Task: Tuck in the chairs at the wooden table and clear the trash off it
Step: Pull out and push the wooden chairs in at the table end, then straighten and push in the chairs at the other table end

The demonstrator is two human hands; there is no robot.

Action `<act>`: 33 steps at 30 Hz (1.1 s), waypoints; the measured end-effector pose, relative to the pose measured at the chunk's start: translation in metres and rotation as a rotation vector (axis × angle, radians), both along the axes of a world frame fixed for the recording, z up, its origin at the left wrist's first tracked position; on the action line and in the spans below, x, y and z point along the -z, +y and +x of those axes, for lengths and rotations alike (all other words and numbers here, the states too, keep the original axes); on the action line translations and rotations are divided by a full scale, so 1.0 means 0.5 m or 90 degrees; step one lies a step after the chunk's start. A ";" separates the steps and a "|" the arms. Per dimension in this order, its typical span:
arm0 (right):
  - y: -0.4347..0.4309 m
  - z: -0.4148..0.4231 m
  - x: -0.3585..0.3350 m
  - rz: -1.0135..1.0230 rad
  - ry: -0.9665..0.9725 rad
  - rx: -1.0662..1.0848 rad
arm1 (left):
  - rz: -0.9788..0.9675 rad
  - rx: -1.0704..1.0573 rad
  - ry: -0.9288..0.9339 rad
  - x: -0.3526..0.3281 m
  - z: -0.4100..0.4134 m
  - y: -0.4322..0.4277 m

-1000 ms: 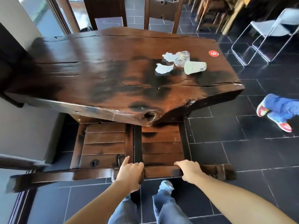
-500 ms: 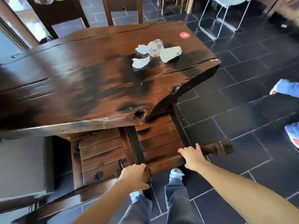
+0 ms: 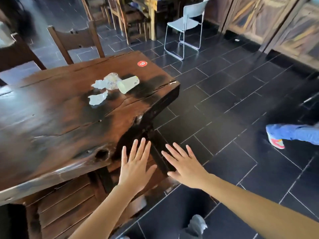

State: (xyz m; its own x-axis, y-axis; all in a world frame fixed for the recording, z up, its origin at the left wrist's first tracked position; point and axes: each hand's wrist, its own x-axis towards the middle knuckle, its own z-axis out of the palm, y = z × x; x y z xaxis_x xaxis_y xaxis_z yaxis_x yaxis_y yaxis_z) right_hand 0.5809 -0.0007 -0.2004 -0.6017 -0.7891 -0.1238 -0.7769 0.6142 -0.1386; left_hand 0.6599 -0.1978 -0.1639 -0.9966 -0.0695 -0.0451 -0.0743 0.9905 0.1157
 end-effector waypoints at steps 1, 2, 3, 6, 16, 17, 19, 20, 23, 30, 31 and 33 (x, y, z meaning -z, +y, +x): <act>0.037 -0.034 -0.016 -0.001 0.013 0.026 | 0.018 0.006 0.021 -0.007 -0.046 0.047; 0.075 -0.069 -0.032 -0.003 0.024 0.057 | 0.031 0.013 0.030 -0.012 -0.092 0.093; 0.113 -0.102 -0.047 -0.006 0.032 0.088 | 0.033 0.025 0.043 -0.016 -0.138 0.137; 0.237 -0.177 -0.082 -0.018 0.035 0.172 | 0.054 0.050 0.065 -0.024 -0.254 0.261; 0.463 -0.387 -0.096 -0.076 -0.025 0.305 | 0.059 0.080 0.011 -0.050 -0.465 0.469; 0.466 -0.412 -0.097 -0.085 -0.036 0.308 | 0.053 0.073 0.005 -0.049 -0.494 0.469; 0.470 -0.466 -0.092 -0.095 -0.051 0.299 | 0.058 0.061 0.005 -0.045 -0.558 0.472; 0.471 -0.495 -0.090 -0.097 -0.056 0.289 | 0.057 0.057 0.002 -0.044 -0.592 0.475; 0.477 -0.622 -0.081 -0.095 -0.053 0.272 | 0.056 0.056 0.001 -0.033 -0.721 0.485; 0.495 -0.996 -0.092 -0.056 -0.045 0.301 | 0.086 0.058 -0.003 -0.019 -1.092 0.503; 0.497 -1.048 -0.101 -0.049 -0.033 0.294 | 0.089 0.060 0.005 -0.027 -1.142 0.506; 0.493 -1.151 -0.119 -0.047 -0.008 0.284 | 0.085 0.068 0.029 -0.050 -1.233 0.503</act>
